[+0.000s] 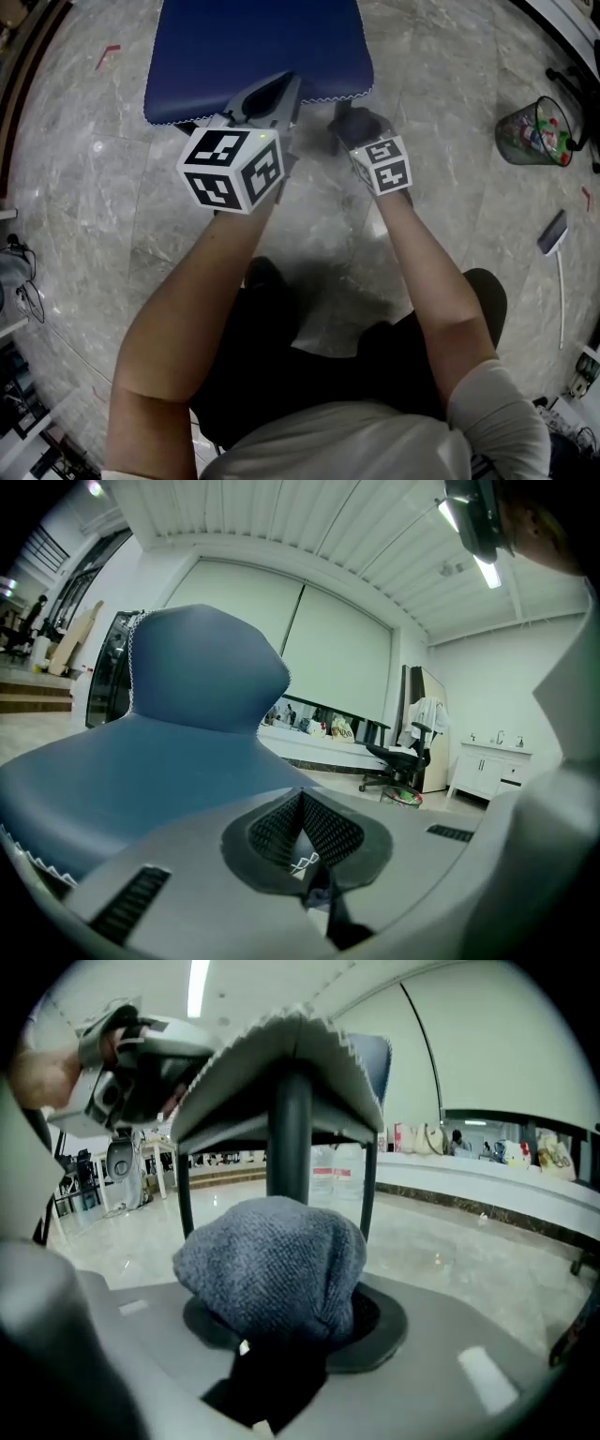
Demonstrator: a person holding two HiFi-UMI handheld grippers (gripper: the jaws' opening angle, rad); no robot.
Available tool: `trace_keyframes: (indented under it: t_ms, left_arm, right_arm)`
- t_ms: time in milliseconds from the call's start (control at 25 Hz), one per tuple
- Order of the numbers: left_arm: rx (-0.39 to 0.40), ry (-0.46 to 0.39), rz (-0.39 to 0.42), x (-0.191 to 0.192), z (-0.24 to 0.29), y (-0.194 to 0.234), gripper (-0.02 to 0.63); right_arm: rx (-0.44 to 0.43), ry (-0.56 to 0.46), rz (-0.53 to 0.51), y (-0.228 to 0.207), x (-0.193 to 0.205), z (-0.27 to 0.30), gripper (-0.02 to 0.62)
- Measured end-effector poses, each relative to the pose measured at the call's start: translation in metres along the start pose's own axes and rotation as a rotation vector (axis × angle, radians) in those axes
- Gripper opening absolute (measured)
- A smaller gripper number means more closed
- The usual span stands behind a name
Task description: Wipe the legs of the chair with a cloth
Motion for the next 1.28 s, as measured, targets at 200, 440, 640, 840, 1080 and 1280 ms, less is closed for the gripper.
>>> trace_keyframes:
  t_ms: [200, 440, 640, 840, 1080, 1280]
  left_arm:
    - [-0.04, 0.045, 0.037, 0.001, 0.009, -0.004, 0.006]
    - [-0.054, 0.049, 0.046, 0.002, 0.012, -0.006, 0.005]
    - [-0.039, 0.058, 0.052, 0.002, 0.01, -0.004, 0.005]
    - [-0.019, 0.055, 0.032, 0.001, 0.01, -0.003, 0.005]
    - [0.022, 0.067, 0.031, 0.002, 0.008, -0.001, 0.005]
    - [0.055, 0.072, 0.03, 0.002, 0.009, 0.001, 0.005]
  right_arm:
    - [0.009, -0.141, 0.015, -0.013, -0.071, -0.034, 0.186]
    - [0.014, -0.193, 0.045, -0.014, -0.062, -0.031, 0.186]
    - [-0.002, -0.099, 0.033, -0.004, -0.003, -0.001, 0.186]
    - [-0.021, -0.052, 0.023, 0.003, 0.043, 0.026, 0.19]
    - [-0.052, 0.188, -0.009, 0.013, 0.112, 0.059, 0.179]
    - [-0.048, 0.277, 0.011, 0.015, 0.128, 0.068, 0.175]
Point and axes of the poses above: the fingertips, and each gripper's own axes: z forward along the fingers, y to its left, x out of its underside, the point moved 9 cm from there along -z, backward along the fingers, and after that the axes turned 15 degrees about x, right-handed, at the moved point
